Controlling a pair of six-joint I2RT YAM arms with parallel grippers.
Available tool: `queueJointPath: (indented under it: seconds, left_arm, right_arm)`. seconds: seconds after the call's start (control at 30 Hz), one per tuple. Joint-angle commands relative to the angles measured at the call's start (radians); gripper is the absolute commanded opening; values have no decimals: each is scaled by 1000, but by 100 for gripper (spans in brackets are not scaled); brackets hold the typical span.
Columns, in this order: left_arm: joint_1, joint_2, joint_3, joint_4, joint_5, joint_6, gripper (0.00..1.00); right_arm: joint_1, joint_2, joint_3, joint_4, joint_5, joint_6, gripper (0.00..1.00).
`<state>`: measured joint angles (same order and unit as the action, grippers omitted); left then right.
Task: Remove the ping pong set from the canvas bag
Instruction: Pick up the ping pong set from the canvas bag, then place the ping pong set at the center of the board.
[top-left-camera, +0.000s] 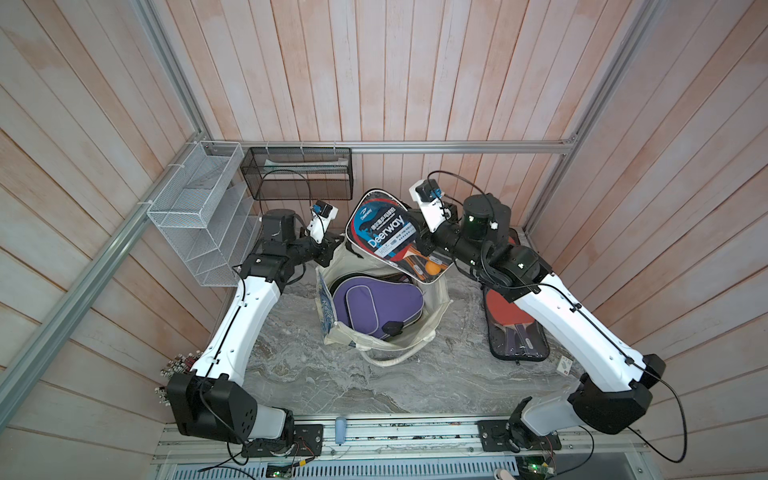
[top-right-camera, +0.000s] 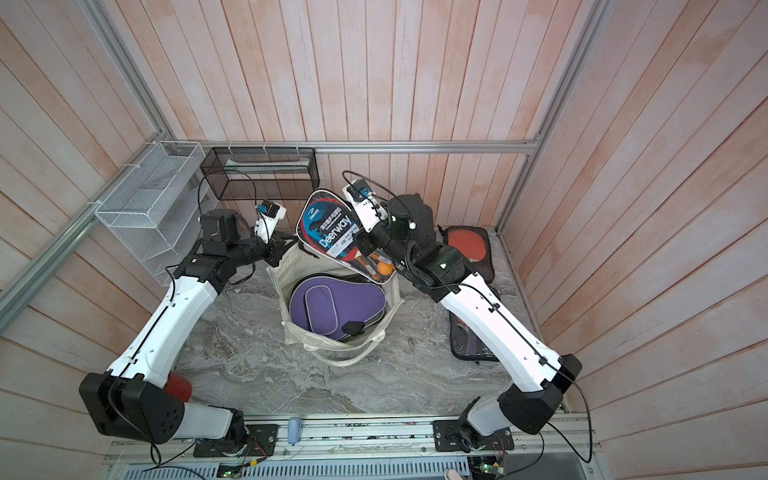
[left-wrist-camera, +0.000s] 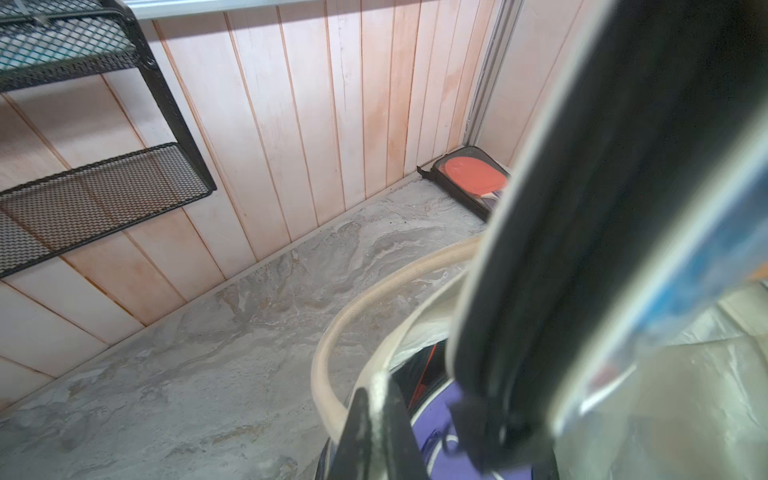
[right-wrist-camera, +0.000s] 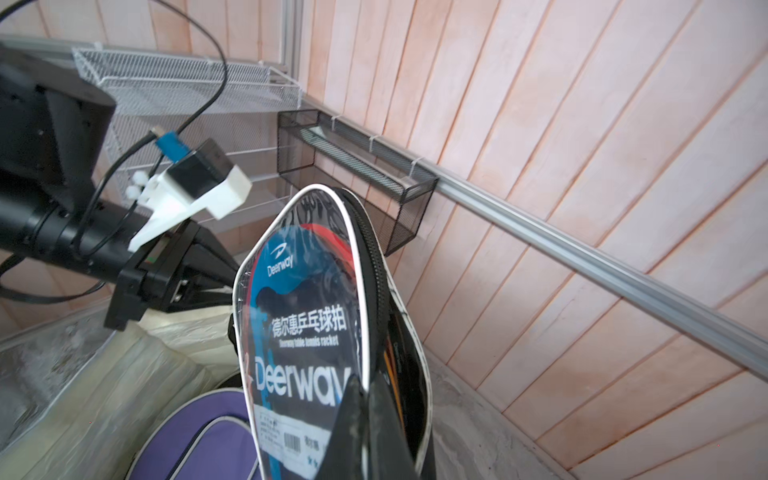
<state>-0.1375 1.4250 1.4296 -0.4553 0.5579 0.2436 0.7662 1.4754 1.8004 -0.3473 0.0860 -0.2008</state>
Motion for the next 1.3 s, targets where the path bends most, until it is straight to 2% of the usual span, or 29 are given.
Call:
queueJointPath:
  seconds: [0.0,0.23,0.37,0.53,0.63,0.9,1.27]
  left_arm:
    - [13,-2,74,135,15,28,0]
    - [12,47,106,177,58,0,0]
    - [13,54,99,191,67,-14,0]
    - [13,54,93,205,87,-35,0]
    - [11,50,84,209,96,-44,0]
    - [11,7,46,204,103,-63,0]
    - [3,-9,19,201,122,-79,0]
  right_arm:
    - [-48,-6,81,151,118,40,0]
    - [-213,27,134,105,167,114,0]
    - [-306,31,118,93,159,159,0]
    - [-401,52,61,88,175,149,0]
    - [-442,83,16,98,144,176,0]
    - [-501,219,-43,179,73,262,0]
    - [-519,462,43,259,2,425,0]
